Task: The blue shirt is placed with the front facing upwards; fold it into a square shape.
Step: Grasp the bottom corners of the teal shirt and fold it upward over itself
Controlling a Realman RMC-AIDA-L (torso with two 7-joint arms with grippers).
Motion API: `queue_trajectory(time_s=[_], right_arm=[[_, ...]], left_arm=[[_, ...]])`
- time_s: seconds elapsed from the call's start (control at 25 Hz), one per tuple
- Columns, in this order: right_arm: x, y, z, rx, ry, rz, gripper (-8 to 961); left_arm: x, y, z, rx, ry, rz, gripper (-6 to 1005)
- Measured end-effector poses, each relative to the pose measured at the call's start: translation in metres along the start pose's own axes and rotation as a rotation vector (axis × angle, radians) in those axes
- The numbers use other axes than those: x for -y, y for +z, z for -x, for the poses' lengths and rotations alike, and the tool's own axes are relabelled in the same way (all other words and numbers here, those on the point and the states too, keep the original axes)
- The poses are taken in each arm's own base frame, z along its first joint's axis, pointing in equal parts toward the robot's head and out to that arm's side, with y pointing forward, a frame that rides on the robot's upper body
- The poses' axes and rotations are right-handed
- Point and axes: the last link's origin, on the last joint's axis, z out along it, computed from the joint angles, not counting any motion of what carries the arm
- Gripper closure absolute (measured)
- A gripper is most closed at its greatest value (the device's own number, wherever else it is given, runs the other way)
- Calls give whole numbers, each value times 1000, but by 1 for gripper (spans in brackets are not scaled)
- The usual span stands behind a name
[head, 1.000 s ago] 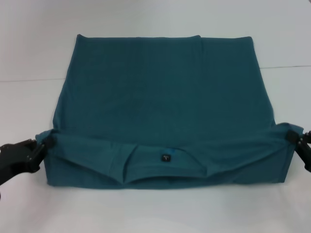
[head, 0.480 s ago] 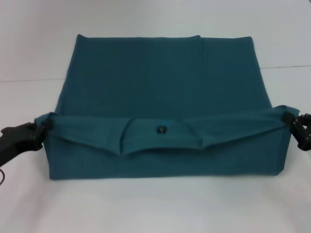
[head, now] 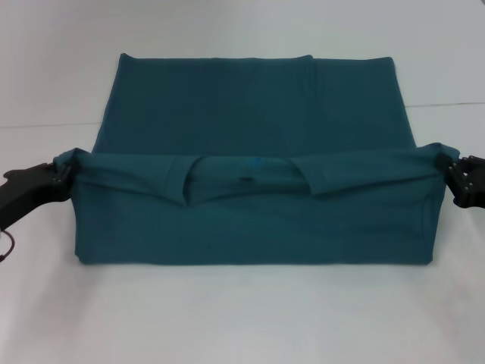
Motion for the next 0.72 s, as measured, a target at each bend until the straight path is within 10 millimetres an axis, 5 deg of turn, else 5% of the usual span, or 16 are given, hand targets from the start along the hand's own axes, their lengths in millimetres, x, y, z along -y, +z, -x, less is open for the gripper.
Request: queue_trajectory(time_s=[0.72], right_arm=[[4, 26, 15, 12, -29, -31, 904]], left_arm=[[-8, 42, -33, -16, 31, -63, 949]])
